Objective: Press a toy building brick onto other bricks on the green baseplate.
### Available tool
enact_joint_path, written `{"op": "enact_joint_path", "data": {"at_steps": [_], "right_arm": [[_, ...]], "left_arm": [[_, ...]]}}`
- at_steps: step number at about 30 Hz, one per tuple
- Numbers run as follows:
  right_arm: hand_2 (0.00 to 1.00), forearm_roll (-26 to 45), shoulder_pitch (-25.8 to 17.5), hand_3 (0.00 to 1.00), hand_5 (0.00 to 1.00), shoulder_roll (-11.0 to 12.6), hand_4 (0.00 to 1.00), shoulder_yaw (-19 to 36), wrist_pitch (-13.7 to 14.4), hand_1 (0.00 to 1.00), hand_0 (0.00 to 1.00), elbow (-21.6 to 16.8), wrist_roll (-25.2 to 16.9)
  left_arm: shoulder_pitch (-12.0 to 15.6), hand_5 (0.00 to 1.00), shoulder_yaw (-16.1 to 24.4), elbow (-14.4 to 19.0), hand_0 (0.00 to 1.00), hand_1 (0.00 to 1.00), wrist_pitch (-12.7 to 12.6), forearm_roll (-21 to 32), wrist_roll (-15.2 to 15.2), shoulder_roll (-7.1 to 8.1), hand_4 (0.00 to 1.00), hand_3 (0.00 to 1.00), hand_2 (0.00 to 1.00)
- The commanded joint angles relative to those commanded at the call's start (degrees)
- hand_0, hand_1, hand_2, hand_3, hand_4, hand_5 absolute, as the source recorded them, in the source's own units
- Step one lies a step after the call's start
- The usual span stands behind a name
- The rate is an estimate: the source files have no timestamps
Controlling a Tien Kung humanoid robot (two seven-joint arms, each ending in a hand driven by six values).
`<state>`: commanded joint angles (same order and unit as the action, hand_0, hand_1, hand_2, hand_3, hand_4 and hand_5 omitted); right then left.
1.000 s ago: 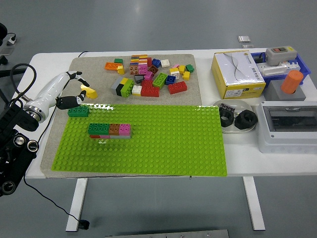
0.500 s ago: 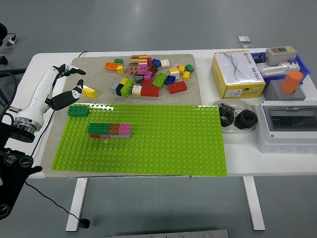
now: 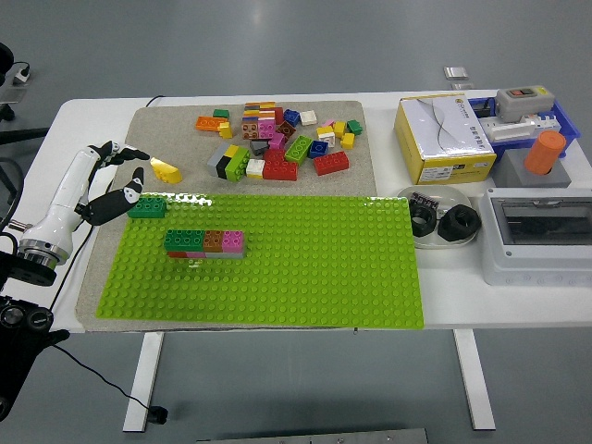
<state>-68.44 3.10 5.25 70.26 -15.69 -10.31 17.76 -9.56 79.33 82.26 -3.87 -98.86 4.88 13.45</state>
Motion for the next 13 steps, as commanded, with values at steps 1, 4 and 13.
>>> {"op": "enact_joint_path", "data": {"at_steps": [1, 4, 13], "right_arm": [[0.725, -0.16, -0.03, 0.907, 0.998, -0.05, 0.590, 0.06, -0.02, 0.672, 0.687, 0.00, 0.04], [0.725, -0.38, -0.17, 0.907, 0.998, -0.11, 0.590, 0.09, -0.05, 0.672, 0.687, 0.00, 0.05], [0.728, -0.31, -0.21, 0.908, 0.998, 0.09, 0.590, -0.01, -0.01, 0.671, 0.685, 0.00, -0.26]], "left_arm": [[0.14, 0.002, 0.06, -0.05, 0.776, 0.717, 0.04, -0.06, -0.03, 0.05, 0.443, 0.539, 0.637], [0.33, 0.002, 0.27, -0.07, 0.776, 0.717, 0.13, -0.27, -0.17, 0.15, 0.443, 0.539, 0.637], [0.54, 0.002, 1.06, -0.33, 0.775, 0.715, 0.92, -0.95, -1.29, 0.66, 0.440, 0.537, 0.639]]}}
